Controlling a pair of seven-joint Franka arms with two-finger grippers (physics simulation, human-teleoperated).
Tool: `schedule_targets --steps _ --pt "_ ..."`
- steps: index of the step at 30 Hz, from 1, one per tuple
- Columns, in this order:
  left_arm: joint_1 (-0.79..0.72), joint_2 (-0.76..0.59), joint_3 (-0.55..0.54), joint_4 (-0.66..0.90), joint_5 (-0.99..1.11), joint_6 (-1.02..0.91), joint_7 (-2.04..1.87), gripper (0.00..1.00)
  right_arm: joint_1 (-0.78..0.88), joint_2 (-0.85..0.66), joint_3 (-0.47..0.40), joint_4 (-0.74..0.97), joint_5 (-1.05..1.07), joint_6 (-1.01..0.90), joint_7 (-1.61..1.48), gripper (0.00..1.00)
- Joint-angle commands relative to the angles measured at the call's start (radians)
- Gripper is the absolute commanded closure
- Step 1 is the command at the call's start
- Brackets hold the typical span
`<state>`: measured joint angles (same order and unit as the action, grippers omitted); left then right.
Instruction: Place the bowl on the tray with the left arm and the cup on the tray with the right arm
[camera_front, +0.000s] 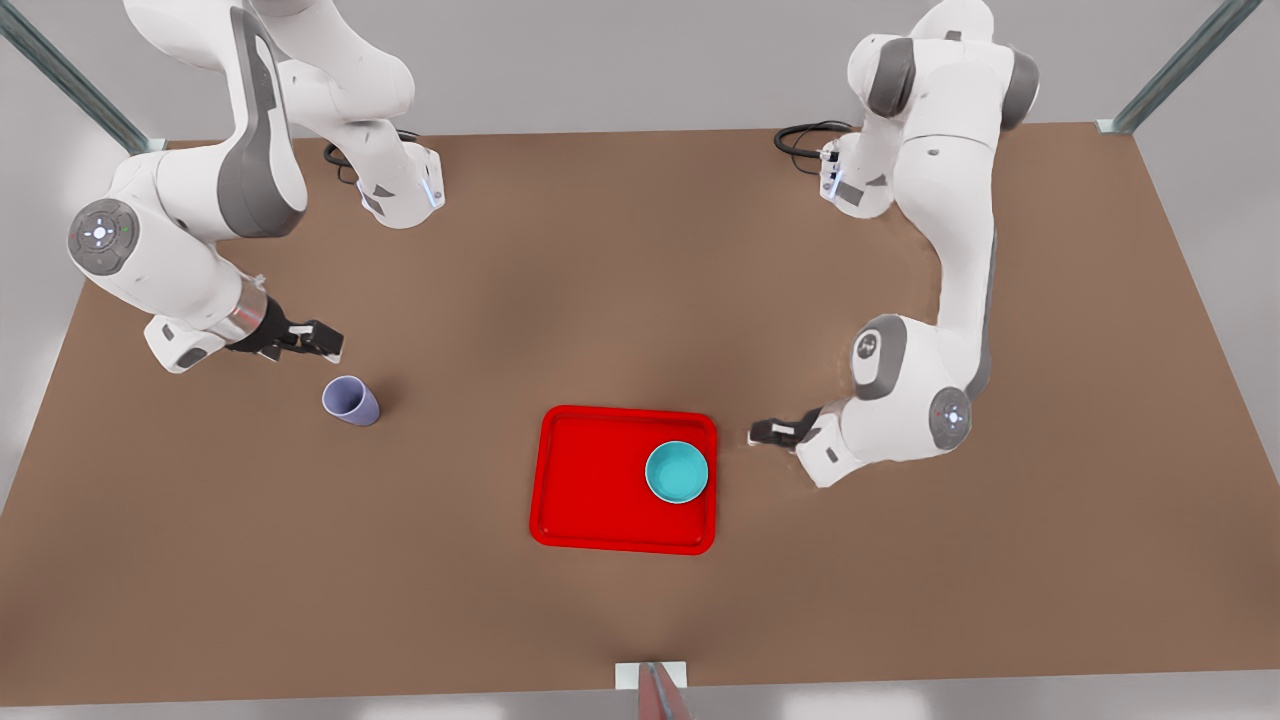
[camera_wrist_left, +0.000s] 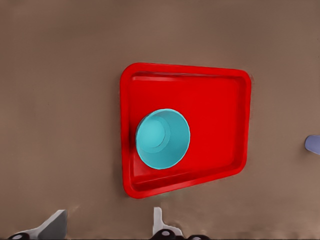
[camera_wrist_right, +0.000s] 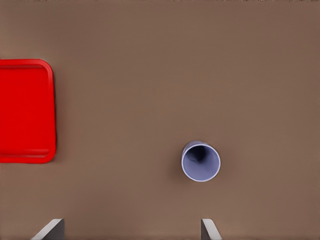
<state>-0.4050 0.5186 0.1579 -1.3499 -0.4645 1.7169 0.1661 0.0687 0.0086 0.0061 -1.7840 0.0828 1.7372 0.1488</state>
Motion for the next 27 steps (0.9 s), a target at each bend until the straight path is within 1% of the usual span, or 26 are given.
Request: schedule_targets --steps 1,2,4,5,6,8,10,12,13,15,17,19,22,27 --pt "-0.001 -0.023 -0.001 0.000 0.585 -0.037 0.007 0.00 -0.070 -0.001 0.000 0.000 0.000 0.001 0.000 0.00" --pt "-0.001 -0.087 -0.003 0.002 0.612 -0.089 0.003 0.00 -0.070 0.001 0.000 0.000 0.000 0.001 0.000 0.00" --pt "0.003 -0.149 -0.008 0.000 0.619 -0.111 -0.019 0.00 -0.070 0.002 0.000 0.003 0.000 0.010 0.000 0.00" --pt "0.011 -0.175 -0.026 -0.015 0.618 -0.115 -0.022 0.00 -0.070 0.016 0.000 0.024 0.000 0.007 0.000 0.00" --pt "0.055 -0.206 -0.081 -0.020 0.613 -0.117 -0.034 0.00 -0.070 0.030 0.000 0.040 0.000 0.002 0.000 0.00" --pt "0.063 -0.218 -0.083 -0.018 0.571 -0.126 -0.046 0.00 -0.064 0.082 0.003 0.077 -0.011 -0.002 -0.002 0.00" --pt "0.063 -0.218 -0.077 -0.006 0.567 -0.164 -0.053 0.00 -0.070 0.093 -0.002 0.072 -0.029 0.005 0.000 0.00" --pt "0.066 -0.233 -0.047 -0.006 0.567 -0.195 -0.050 0.00 -0.092 0.097 -0.005 0.008 -0.035 0.044 0.000 0.00" --pt "0.066 -0.241 -0.047 -0.006 0.569 -0.207 -0.051 0.00 -0.080 0.088 -0.005 -0.055 -0.040 0.123 -0.002 0.00" --pt "0.066 -0.241 -0.046 -0.005 0.572 -0.212 -0.051 0.00 -0.075 0.094 -0.002 -0.113 -0.040 0.159 0.000 0.00" --pt "0.066 -0.261 -0.035 -0.005 0.569 -0.223 -0.053 0.00 -0.075 0.062 0.005 -0.268 -0.040 0.314 -0.002 0.00" --pt "0.066 -0.259 -0.035 -0.005 0.569 -0.232 -0.051 0.00 -0.086 0.073 0.005 -0.327 -0.040 0.380 -0.011 0.00" --pt "0.066 -0.259 -0.035 -0.006 0.569 -0.232 -0.053 0.00 -0.115 0.117 0.000 -0.351 -0.038 0.421 -0.046 0.00" --pt "0.066 -0.253 -0.034 -0.006 0.569 -0.232 -0.053 0.00 -0.129 0.122 -0.005 -0.405 -0.032 0.458 -0.052 0.00"
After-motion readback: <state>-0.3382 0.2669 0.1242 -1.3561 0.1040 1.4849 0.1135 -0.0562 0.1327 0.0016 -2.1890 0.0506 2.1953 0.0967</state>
